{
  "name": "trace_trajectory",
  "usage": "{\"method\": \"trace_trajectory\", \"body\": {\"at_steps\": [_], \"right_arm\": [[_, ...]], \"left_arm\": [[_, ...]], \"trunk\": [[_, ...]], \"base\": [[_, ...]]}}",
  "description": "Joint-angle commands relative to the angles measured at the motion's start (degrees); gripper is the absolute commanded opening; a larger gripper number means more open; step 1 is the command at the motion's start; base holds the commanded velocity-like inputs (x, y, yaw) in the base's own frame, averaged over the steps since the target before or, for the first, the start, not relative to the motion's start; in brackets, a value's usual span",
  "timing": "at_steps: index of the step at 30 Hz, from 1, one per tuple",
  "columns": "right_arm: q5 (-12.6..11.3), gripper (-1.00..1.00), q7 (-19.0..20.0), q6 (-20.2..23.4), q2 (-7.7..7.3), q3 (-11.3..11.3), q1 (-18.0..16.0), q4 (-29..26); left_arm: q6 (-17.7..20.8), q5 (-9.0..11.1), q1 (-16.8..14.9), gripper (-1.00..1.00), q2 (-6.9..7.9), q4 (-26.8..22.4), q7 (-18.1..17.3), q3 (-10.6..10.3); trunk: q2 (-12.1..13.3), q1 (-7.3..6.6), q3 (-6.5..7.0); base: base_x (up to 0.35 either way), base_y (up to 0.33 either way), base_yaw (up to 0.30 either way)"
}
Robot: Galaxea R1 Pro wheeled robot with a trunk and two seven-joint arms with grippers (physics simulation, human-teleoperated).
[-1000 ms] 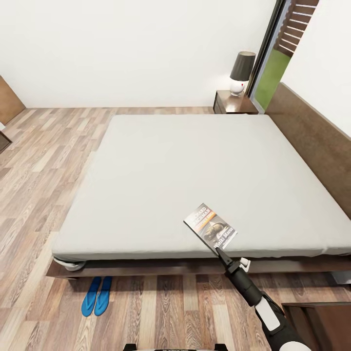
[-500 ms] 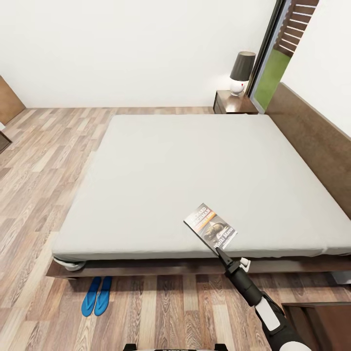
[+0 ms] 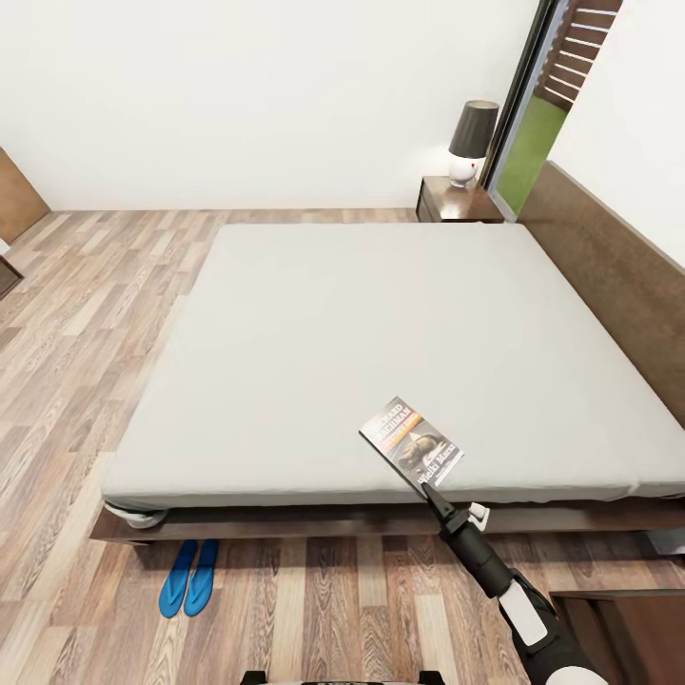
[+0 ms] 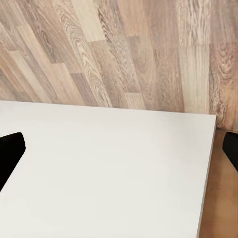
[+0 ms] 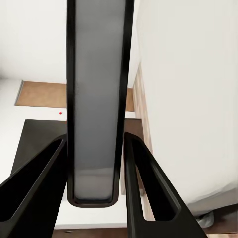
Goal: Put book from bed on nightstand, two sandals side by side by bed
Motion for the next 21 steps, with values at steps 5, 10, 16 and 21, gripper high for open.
{"method": "trace_trajectory", "body": {"at_steps": [5,10,16,21], "right_arm": [[-0.2,-1.00,0.1,0.5,0.07,-0.2,0.0,0.0],[-0.3,-1.00,0.1,0.5,0.06,-0.2,0.0,0.0],[-0.2,-1.00,0.1,0.5,0.09,-0.2,0.0,0.1],[-0.2,-1.00,0.1,0.5,0.12,-0.2,0.0,0.0]], "left_arm": [[-0.2,0.4,0.0,1.00,0.04,0.0,-0.1,-0.5],[-0.2,0.4,0.0,1.00,0.02,0.0,-0.1,-0.5],[-0.2,0.4,0.0,1.00,0.05,0.0,-0.2,-0.5],[-0.2,0.4,0.0,1.00,0.04,0.0,-0.2,-0.5]], "trunk": [[-0.1,0.03,-0.02],[-0.1,0.03,0.25],[-0.1,0.03,0.73],[-0.1,0.03,1.18]], "base": [[0.000,0.000,0.000],[0.000,0.000,0.000],[0.000,0.000,0.000],[0.000,0.000,0.000]]}}
